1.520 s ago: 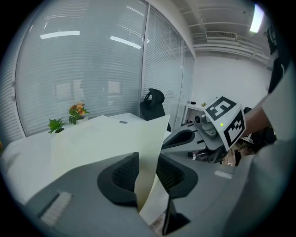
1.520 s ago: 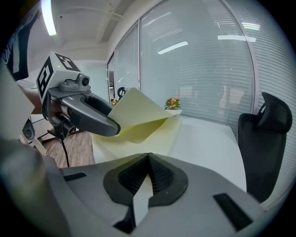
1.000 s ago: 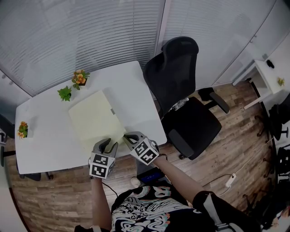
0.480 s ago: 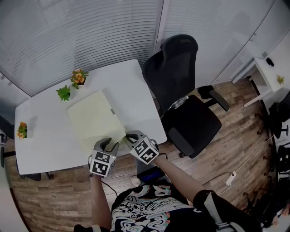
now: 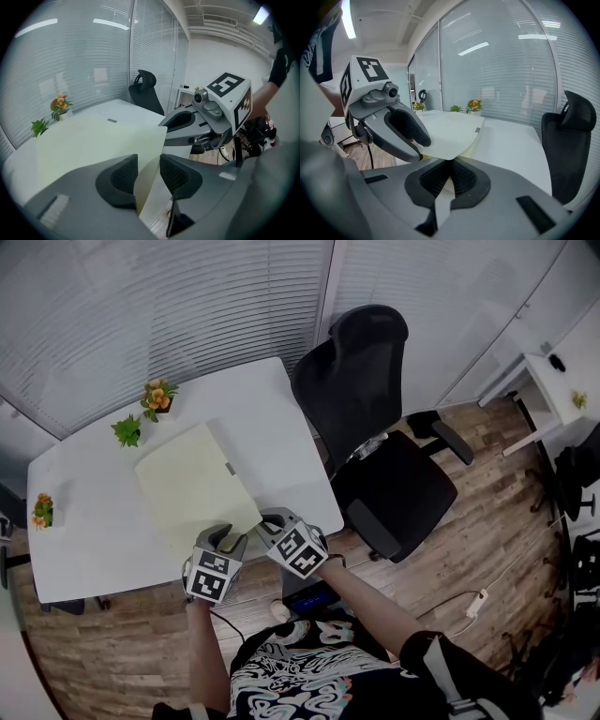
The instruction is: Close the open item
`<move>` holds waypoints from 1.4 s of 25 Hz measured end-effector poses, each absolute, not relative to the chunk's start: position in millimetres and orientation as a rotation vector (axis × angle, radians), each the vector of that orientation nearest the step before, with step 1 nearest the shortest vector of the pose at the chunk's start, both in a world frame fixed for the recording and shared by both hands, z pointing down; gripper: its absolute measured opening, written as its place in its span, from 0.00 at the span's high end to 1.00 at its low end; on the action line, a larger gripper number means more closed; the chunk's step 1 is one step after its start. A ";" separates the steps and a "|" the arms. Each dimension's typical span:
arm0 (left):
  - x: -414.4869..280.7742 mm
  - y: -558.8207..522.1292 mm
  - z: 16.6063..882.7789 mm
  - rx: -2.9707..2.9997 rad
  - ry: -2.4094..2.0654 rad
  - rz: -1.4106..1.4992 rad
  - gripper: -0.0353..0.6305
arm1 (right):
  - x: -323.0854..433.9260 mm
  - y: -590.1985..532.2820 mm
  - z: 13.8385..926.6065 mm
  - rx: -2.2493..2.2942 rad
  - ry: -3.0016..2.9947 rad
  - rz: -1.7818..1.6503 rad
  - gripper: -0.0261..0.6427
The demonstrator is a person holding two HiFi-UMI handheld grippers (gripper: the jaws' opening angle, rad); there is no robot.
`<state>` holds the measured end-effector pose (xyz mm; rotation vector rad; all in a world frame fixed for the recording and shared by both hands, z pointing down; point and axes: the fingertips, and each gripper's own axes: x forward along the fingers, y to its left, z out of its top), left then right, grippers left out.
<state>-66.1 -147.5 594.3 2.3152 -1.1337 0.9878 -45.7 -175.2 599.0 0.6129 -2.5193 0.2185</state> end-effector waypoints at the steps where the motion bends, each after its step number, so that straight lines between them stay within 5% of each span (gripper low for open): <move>1: -65.8 -147.4 594.4 2.314 -1.126 0.984 0.73 | -45.3 -175.0 599.0 0.614 -2.519 0.219 0.96; 35: -65.8 -148.4 600.1 2.299 -1.095 1.019 0.73 | -46.1 -174.9 600.1 0.597 -2.514 0.193 0.96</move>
